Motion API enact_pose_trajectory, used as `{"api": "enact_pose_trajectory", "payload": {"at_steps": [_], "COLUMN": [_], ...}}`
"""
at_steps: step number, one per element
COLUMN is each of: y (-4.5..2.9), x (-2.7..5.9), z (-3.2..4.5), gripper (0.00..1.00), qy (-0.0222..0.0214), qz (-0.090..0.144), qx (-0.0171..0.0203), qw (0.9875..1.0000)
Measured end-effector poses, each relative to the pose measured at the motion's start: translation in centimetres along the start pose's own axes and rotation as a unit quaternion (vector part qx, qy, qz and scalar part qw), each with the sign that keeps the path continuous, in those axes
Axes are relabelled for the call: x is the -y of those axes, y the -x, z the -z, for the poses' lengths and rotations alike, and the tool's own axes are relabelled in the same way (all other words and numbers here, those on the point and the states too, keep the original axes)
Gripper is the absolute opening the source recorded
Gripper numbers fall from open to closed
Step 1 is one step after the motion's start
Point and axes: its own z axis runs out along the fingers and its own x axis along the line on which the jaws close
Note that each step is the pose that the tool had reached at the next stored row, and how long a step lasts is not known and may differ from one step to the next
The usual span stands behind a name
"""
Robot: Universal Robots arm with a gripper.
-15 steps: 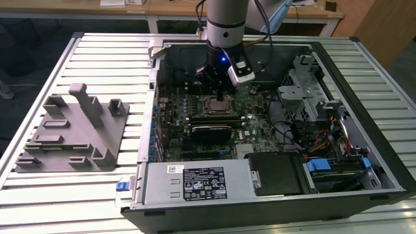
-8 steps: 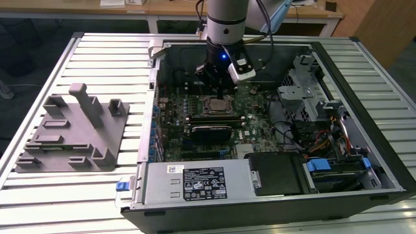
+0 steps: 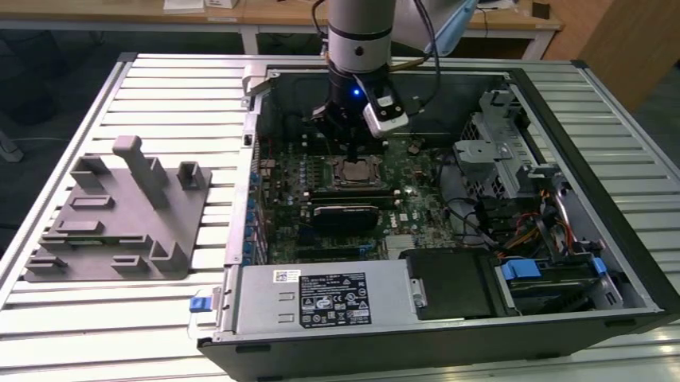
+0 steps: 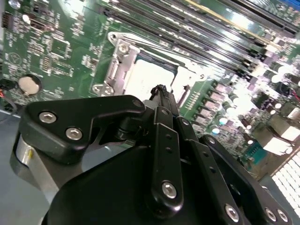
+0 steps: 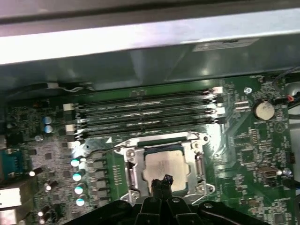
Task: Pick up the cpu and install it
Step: 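Install the first cpu locking lever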
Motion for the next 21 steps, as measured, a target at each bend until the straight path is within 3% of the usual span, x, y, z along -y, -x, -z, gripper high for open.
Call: {"api": "enact_pose_trajectory", "payload": {"at_steps": [10, 21], "y": [-1.55, -2.47], "x": [0.22, 0.34], "z": [0.05, 0.08], "gripper": [0.11, 0.11], "qy": [0.0003, 0.0004], "qz": [0.000, 0.000], "qx": [0.0005, 0.0009], "qw": [1.0000, 1.0000]}}
